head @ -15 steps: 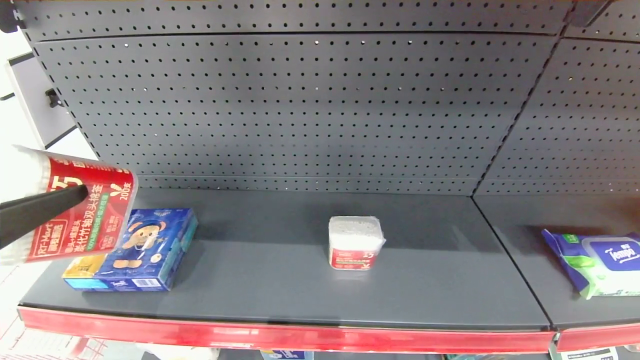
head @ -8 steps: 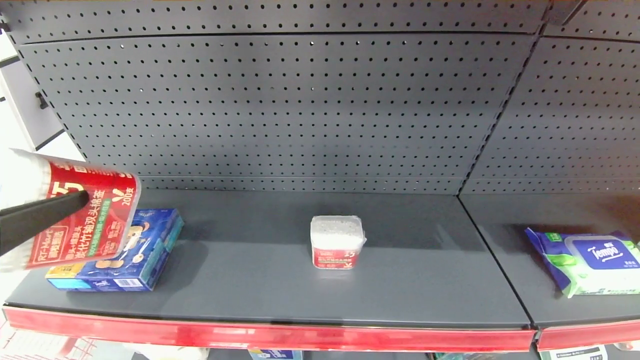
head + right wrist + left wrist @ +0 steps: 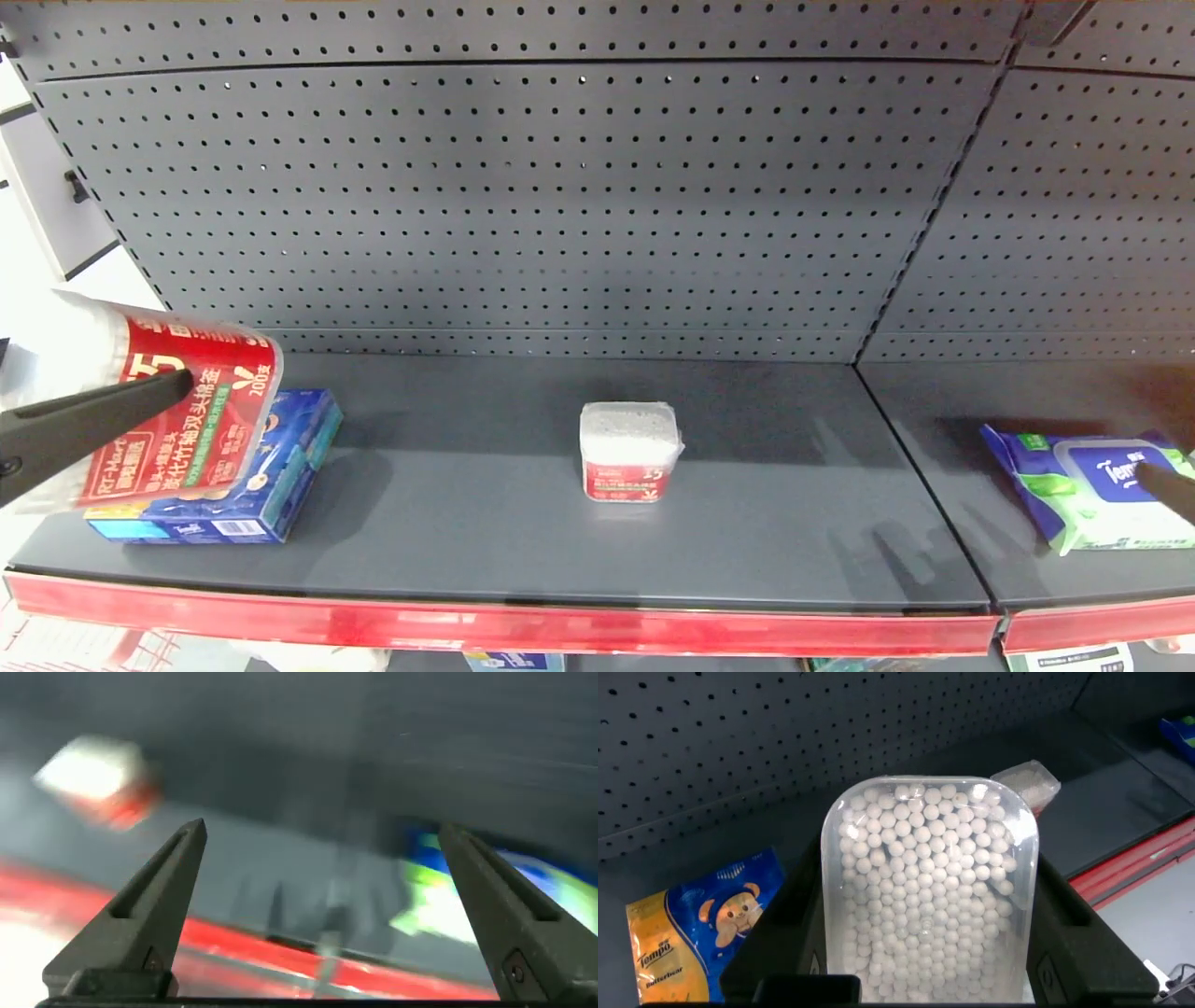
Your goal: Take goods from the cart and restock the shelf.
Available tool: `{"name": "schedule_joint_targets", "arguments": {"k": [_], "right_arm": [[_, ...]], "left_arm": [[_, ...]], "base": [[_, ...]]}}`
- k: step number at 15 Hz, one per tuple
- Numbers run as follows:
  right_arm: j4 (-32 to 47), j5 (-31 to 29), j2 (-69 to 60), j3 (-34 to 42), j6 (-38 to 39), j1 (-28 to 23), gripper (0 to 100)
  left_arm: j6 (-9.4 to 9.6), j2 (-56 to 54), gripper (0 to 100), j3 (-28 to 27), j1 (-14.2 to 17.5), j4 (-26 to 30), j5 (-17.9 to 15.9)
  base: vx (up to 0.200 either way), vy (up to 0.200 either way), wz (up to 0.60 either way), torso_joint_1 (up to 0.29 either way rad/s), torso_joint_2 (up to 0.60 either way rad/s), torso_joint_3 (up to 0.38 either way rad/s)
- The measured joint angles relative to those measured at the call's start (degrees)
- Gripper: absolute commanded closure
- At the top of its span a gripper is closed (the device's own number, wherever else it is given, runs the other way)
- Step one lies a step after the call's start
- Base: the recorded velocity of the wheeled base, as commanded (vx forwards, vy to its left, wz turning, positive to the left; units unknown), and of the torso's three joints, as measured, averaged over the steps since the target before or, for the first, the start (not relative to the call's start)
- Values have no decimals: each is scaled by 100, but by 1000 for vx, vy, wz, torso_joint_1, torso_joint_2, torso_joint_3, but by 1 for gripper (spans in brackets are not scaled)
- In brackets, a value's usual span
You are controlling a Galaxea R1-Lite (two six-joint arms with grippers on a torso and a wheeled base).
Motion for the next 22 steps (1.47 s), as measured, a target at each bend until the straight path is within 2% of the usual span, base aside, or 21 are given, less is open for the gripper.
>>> {"name": "schedule_joint_targets", "arguments": {"k": [3, 7, 9, 11, 14, 22], "right_arm": [[-279, 1321, 1207, -229, -201, 400, 0], [-839, 2441, 2669, -508, -970, 491, 0], [-1087, 2822, 3357, -583, -1643, 494, 0], [-1217, 3268, 3967, -703, -1993, 512, 0], [-1243, 3508, 4630, -1067, -2087, 719, 0], [-1246, 3695, 5976, -2203, -2606, 1209, 0]], "left_arm": [[5, 33, 100, 41, 6, -133, 30], [6, 57, 100, 52, -33, -128, -27], [6, 74, 100, 52, -165, -130, -44], [2, 112, 100, 95, -261, -128, -38], [2, 151, 100, 117, -286, -128, 9], [6, 229, 100, 100, -289, -130, 33]], "base": [[0, 0, 0, 0, 0, 0], [0, 0, 0, 0, 0, 0], [0, 0, 0, 0, 0, 0], [0, 0, 0, 0, 0, 0], [0, 0, 0, 0, 0, 0], [0, 0, 0, 0, 0, 0]]}}
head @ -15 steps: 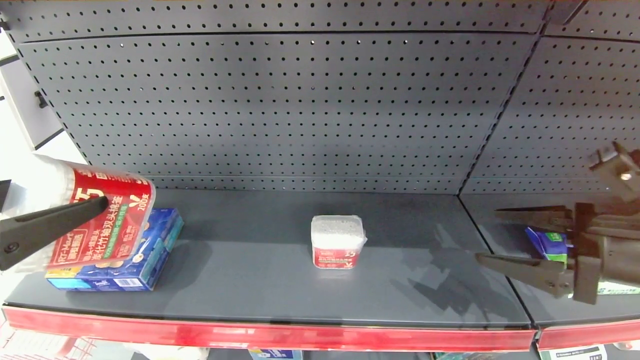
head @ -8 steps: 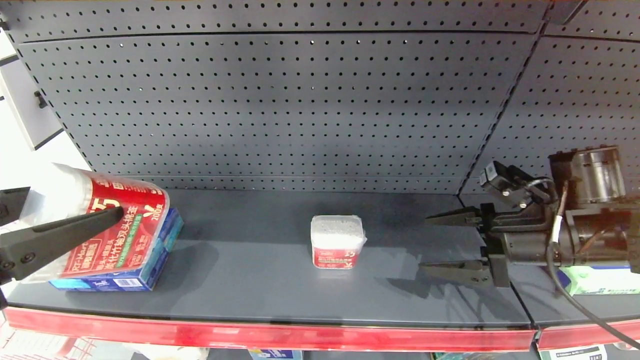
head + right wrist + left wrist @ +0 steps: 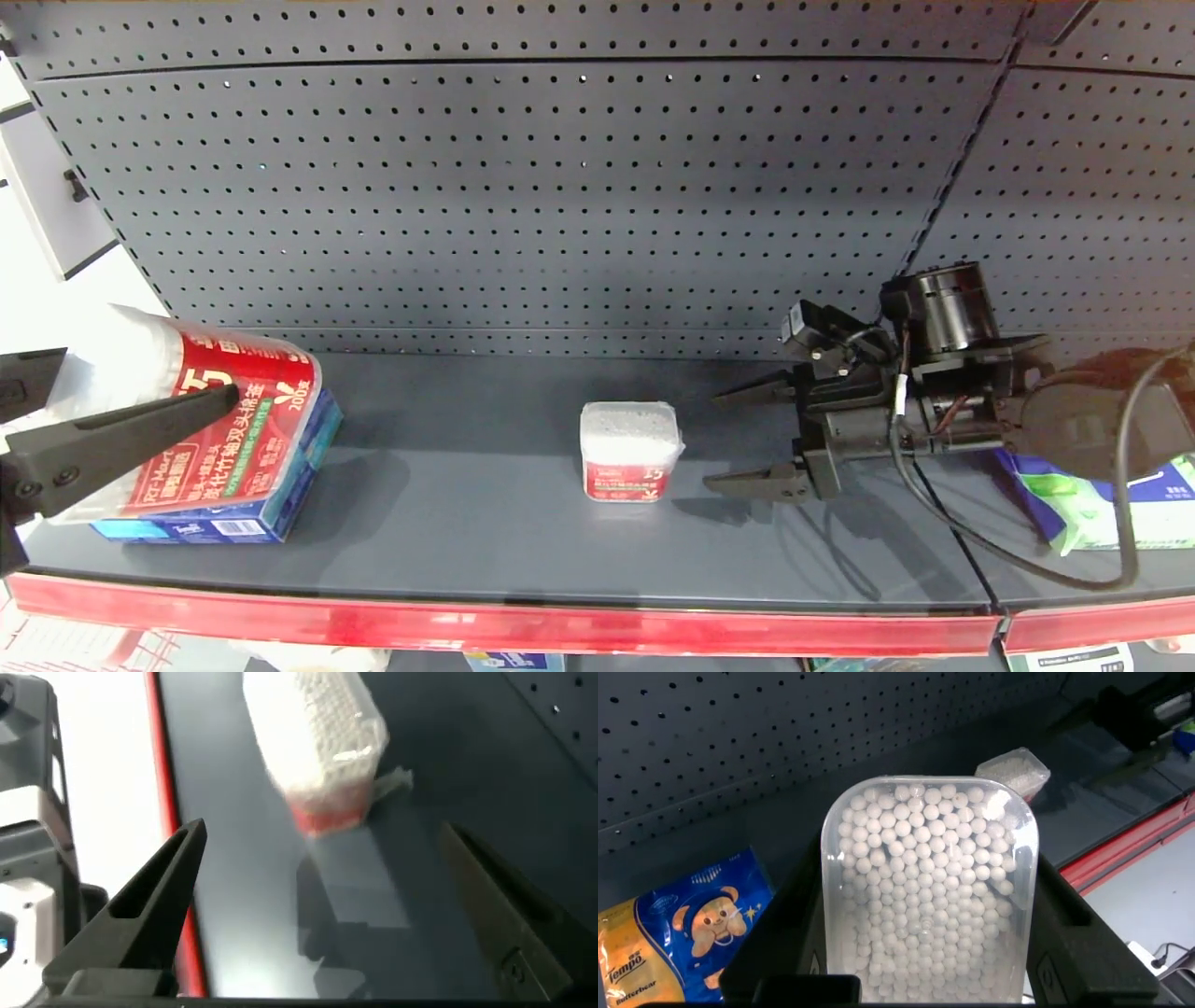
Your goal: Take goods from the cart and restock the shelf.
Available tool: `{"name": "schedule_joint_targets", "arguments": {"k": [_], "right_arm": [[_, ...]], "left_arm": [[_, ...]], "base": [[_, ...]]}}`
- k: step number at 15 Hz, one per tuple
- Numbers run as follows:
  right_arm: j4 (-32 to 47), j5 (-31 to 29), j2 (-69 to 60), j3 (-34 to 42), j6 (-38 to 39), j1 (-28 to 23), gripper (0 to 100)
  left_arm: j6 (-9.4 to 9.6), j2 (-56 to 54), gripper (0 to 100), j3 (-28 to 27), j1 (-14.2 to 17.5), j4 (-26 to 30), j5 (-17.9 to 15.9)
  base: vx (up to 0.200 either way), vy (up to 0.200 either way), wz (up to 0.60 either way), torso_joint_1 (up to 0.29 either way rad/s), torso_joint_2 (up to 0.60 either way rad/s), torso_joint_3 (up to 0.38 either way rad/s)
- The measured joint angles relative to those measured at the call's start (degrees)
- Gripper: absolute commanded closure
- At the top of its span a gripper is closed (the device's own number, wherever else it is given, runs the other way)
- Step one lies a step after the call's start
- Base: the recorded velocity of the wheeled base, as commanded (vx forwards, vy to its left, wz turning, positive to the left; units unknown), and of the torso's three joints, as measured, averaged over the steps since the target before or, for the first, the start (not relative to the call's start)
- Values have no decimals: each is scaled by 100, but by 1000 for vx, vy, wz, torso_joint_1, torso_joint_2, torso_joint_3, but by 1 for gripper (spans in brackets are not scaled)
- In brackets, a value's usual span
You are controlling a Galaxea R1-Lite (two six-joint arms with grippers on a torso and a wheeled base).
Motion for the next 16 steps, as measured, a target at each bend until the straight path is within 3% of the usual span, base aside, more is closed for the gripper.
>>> {"name": "schedule_joint_targets", "arguments": {"k": [7, 16], "right_arm": [[0, 123, 739, -725, -235, 161, 0], [9, 126, 1128, -935, -490, 491, 0]], "left_arm": [[0, 44, 100, -22, 9, 0, 13], [2, 49, 100, -66, 6, -6, 116]], "base": [[0, 0, 0, 0, 0, 0], [0, 0, 0, 0, 0, 0]]}}
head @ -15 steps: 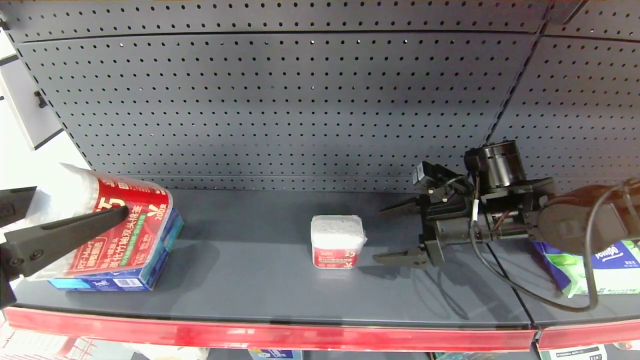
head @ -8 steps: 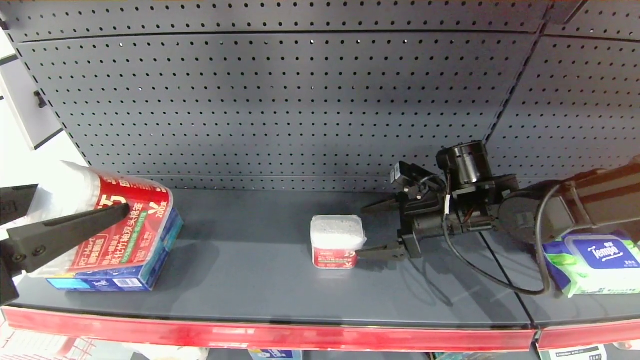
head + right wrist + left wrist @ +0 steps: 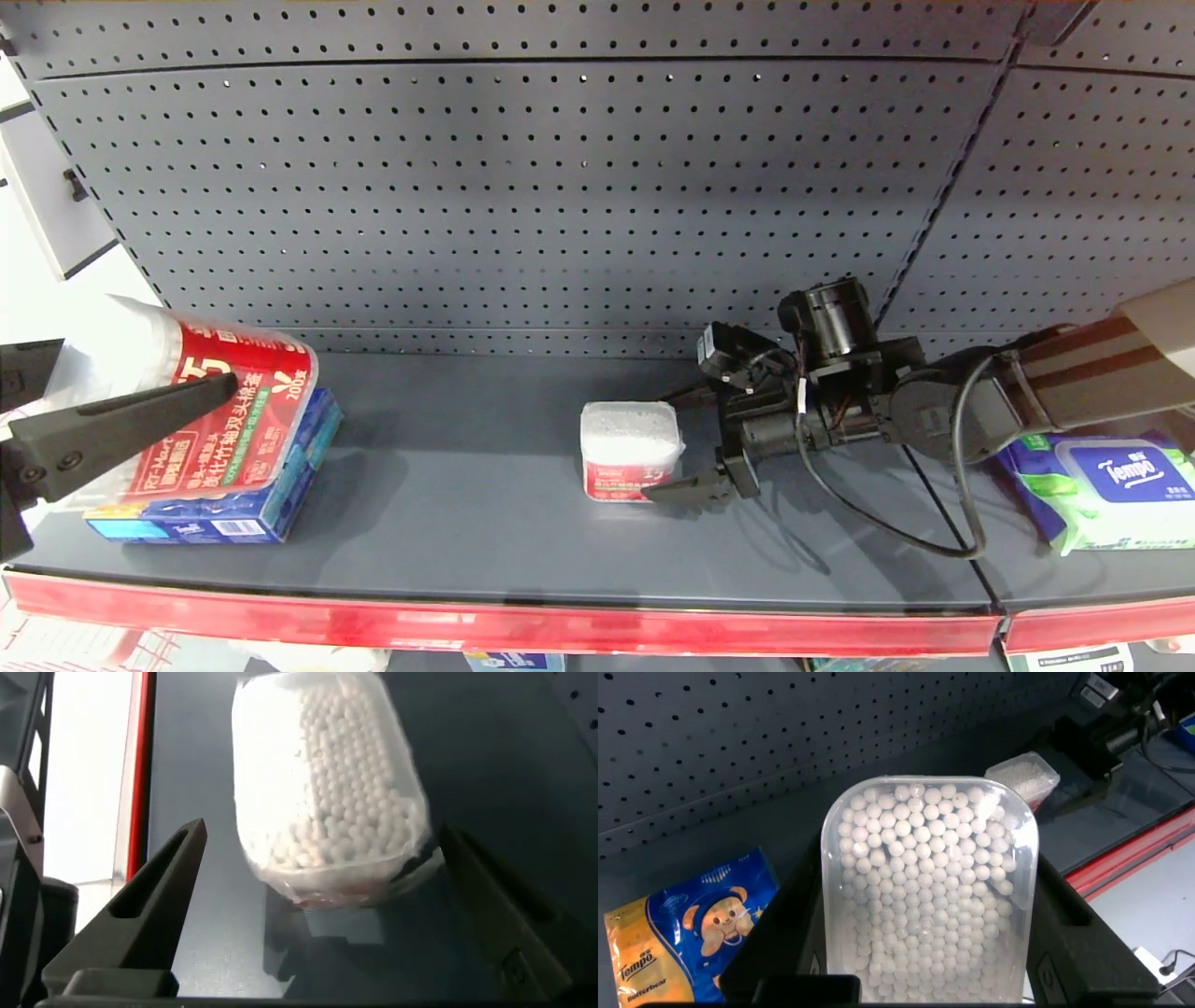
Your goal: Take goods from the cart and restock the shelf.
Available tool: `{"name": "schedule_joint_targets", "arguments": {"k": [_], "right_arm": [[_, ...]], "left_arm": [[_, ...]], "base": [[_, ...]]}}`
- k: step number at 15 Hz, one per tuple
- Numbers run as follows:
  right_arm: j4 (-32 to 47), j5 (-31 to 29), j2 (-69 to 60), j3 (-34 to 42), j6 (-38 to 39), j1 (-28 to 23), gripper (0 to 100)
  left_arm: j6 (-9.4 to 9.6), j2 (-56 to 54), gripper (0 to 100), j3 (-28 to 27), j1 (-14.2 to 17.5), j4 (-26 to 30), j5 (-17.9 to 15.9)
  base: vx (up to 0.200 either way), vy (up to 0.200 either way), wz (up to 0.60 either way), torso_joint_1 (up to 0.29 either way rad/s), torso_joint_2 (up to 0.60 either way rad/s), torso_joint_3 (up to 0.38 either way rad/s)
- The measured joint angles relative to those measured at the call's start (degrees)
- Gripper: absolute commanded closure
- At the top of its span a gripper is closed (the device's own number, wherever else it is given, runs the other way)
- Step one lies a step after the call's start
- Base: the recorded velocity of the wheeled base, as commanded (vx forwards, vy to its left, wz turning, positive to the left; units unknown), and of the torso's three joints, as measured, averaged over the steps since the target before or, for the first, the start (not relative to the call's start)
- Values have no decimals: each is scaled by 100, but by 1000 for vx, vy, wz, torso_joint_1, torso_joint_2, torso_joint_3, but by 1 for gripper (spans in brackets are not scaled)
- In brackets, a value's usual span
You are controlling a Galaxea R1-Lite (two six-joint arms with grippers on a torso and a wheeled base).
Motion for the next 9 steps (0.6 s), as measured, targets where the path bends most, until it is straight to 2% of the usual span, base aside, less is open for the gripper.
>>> {"name": "schedule_joint_targets", "arguments": {"k": [9], "right_arm": [[-9, -2, 410, -369, 13, 113, 0]], "left_arm": [[0, 6, 100, -11, 0, 0, 0]], "base": [[0, 0, 0, 0, 0, 0]]}}
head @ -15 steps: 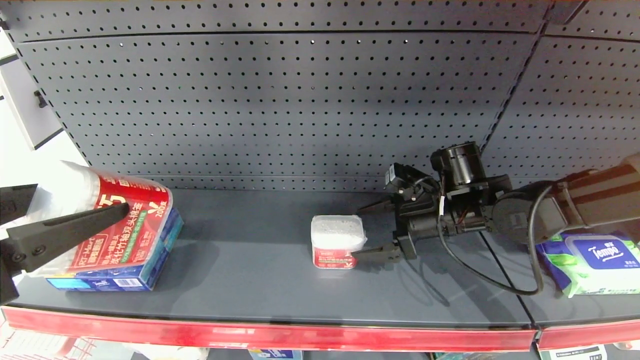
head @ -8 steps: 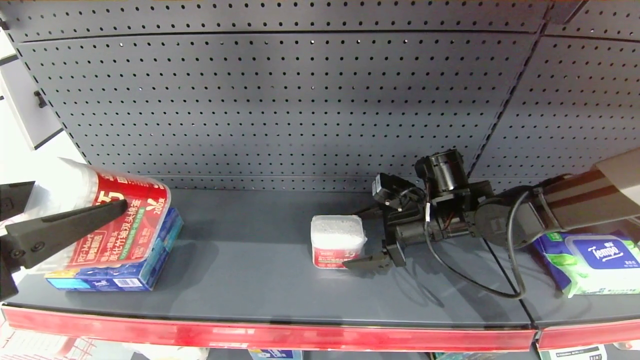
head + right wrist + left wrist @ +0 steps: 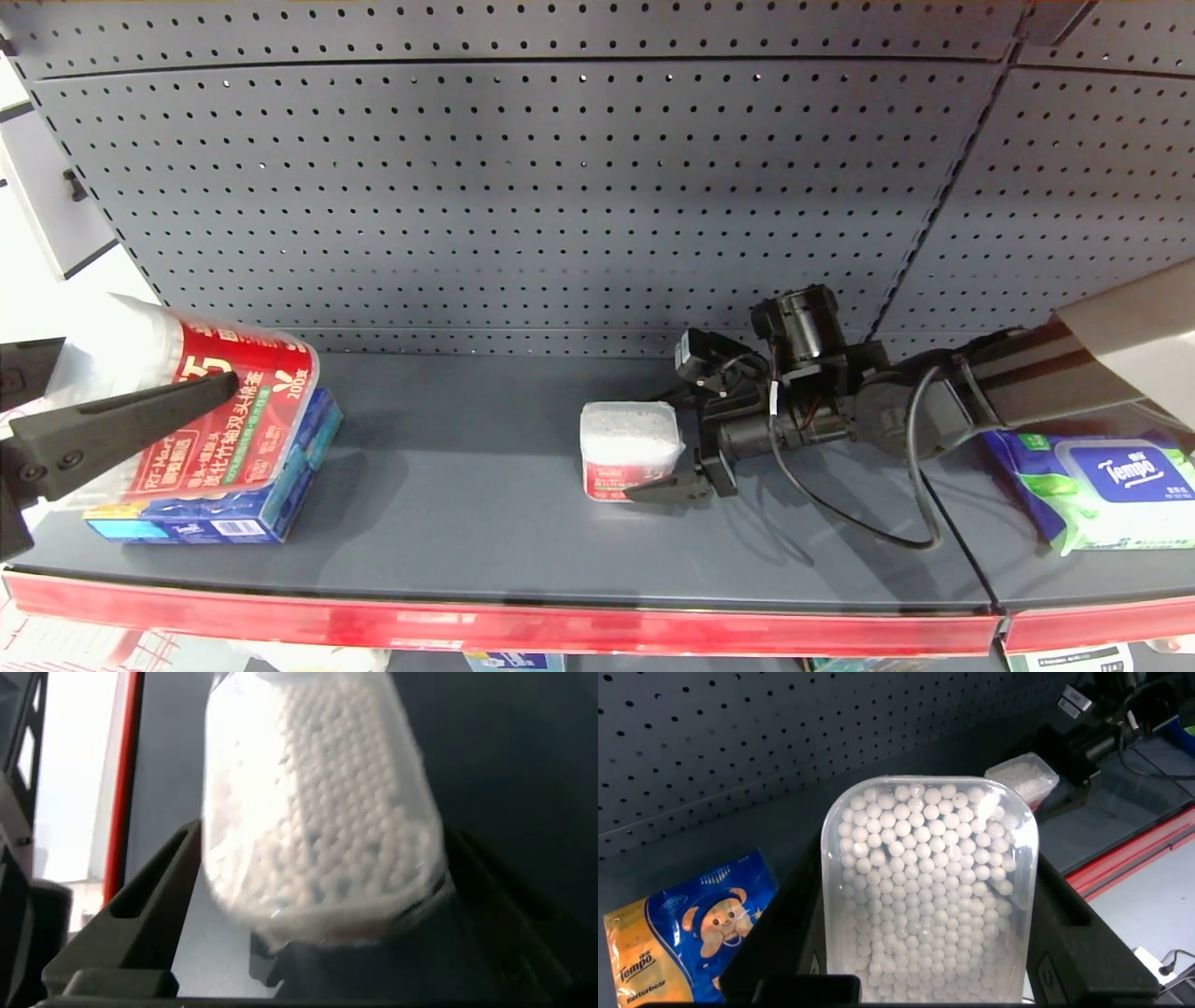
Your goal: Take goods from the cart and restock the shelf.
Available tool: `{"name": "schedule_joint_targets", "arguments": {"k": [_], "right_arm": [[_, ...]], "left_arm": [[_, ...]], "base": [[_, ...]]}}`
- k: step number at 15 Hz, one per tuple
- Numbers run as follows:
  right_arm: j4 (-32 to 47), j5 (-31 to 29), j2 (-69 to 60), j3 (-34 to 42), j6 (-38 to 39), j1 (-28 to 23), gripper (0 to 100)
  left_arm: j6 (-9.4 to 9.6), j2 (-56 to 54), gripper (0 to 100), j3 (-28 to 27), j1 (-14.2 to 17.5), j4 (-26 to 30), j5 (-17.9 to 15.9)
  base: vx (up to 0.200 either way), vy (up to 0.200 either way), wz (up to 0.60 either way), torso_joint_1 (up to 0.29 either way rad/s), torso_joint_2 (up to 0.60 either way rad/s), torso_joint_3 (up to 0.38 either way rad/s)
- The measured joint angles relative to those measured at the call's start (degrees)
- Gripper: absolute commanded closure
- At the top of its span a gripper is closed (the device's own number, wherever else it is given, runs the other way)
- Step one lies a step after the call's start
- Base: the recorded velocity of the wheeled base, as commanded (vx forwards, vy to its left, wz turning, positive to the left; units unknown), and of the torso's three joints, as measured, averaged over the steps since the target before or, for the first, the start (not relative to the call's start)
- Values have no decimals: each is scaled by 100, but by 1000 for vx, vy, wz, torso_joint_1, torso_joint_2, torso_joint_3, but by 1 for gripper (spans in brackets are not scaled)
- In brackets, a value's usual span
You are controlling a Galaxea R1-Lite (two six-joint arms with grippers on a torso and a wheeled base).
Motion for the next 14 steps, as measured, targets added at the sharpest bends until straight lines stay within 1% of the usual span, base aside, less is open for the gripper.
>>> {"name": "schedule_joint_targets", "arguments": {"k": [4, 5, 10, 14], "right_arm": [[2, 0, 133, -149, 39, 49, 0], [0, 0, 150, -160, 44, 60, 100], [-9, -13, 218, -234, 61, 116, 100], [6, -16, 111, -40, 0, 118, 100]], "left_arm": [[0, 2, 100, 2, 0, 0, 0], [-2, 5, 100, 2, 0, -2, 0], [-2, 7, 100, 5, 7, 2, 2], [0, 7, 100, 5, 21, 0, 0]], "base": [[0, 0, 0, 0, 0, 0], [0, 0, 0, 0, 0, 0], [0, 0, 0, 0, 0, 0], [0, 0, 0, 0, 0, 0]]}}
